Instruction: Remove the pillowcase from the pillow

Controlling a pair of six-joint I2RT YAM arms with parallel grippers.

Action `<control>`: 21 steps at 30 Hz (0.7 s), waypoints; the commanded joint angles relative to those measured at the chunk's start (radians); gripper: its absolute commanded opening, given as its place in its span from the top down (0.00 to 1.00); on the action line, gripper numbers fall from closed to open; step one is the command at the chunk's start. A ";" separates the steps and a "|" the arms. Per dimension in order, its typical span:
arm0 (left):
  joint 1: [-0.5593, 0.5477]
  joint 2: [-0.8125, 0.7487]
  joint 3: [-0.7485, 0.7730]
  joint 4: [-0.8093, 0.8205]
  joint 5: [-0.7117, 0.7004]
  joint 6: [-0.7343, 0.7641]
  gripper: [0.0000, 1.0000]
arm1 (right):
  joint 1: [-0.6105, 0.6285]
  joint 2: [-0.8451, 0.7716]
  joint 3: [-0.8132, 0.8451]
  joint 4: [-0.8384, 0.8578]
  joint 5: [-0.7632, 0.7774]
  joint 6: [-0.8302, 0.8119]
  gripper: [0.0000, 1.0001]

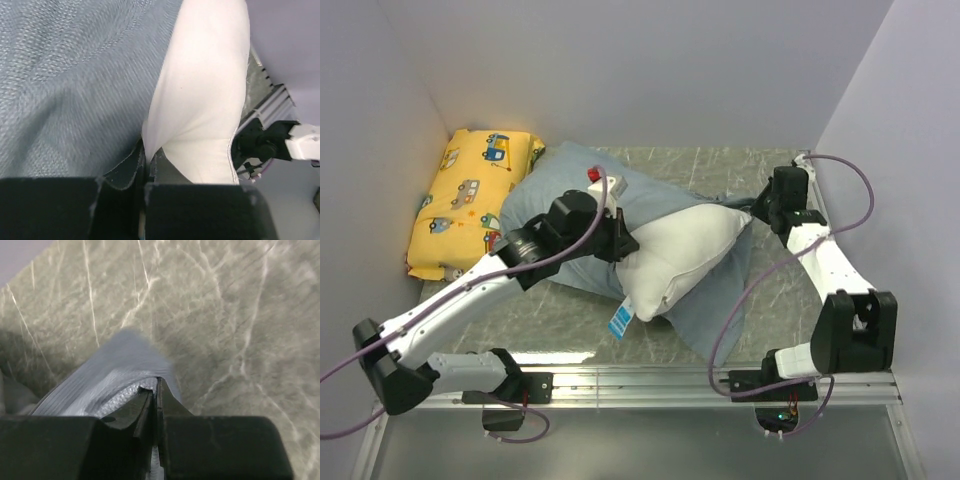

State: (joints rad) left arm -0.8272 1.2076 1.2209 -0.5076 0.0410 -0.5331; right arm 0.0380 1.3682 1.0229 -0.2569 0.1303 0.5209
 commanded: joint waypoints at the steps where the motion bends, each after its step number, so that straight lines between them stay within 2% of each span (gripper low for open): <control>1: 0.005 -0.101 0.002 0.012 0.029 0.036 1.00 | -0.069 0.084 0.009 0.132 -0.125 0.021 0.91; 5: 0.003 -0.141 -0.001 0.078 0.049 0.012 1.00 | -0.073 0.129 -0.038 0.254 -0.349 0.054 0.89; 8: 0.003 -0.132 0.025 0.147 0.028 -0.022 1.00 | -0.059 0.167 -0.096 0.439 -0.595 0.105 0.79; 11: 0.003 -0.126 0.049 0.239 0.010 -0.053 1.00 | -0.018 0.195 -0.095 0.470 -0.771 0.094 0.63; 12: 0.003 -0.120 0.055 0.271 -0.004 -0.080 1.00 | -0.013 0.198 -0.090 0.461 -0.788 0.084 0.53; 14: 0.005 -0.106 0.071 0.360 -0.038 -0.105 1.00 | -0.013 0.186 -0.098 0.469 -0.831 0.096 0.44; 15: 0.003 -0.091 0.075 0.409 -0.038 -0.134 1.00 | -0.016 0.160 -0.102 0.461 -0.834 0.111 0.35; 19: 0.007 -0.042 0.077 0.489 -0.131 -0.191 1.00 | -0.033 0.045 -0.077 0.342 -0.763 0.119 0.23; 21: 0.008 0.001 0.081 0.500 -0.154 -0.218 1.00 | -0.033 -0.033 -0.041 0.221 -0.619 0.128 0.18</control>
State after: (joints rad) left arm -0.8242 1.1835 1.2282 -0.2527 -0.0410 -0.6697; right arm 0.0116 1.4792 0.9249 0.0624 -0.5667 0.6315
